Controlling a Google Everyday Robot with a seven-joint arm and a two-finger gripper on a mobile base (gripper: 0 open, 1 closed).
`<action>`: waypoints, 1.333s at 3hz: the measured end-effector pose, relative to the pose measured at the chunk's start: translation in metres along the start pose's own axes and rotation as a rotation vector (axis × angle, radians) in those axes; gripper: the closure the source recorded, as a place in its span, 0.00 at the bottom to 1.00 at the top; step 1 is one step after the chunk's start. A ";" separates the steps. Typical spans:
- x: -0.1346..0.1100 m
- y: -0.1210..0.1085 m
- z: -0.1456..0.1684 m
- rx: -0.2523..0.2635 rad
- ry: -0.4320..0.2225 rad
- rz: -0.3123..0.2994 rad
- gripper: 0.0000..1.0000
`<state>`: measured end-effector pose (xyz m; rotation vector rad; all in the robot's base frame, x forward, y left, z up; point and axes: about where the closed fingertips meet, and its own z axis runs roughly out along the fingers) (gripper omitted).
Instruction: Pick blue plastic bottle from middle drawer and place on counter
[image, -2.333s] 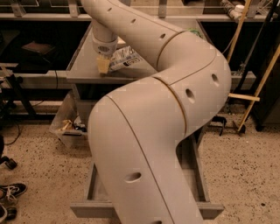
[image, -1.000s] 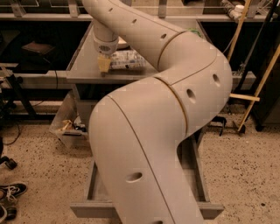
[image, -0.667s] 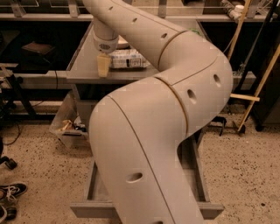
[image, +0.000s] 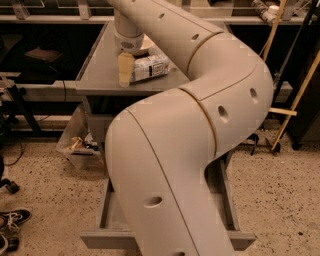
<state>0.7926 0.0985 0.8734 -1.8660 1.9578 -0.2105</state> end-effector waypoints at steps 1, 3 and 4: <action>0.041 -0.029 -0.074 0.062 0.032 0.076 0.00; 0.101 -0.030 -0.255 0.185 0.035 0.175 0.00; 0.097 -0.034 -0.256 0.200 0.026 0.170 0.00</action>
Offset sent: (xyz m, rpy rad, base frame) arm -0.0097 -0.1766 0.3579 0.0689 -0.1813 -0.2348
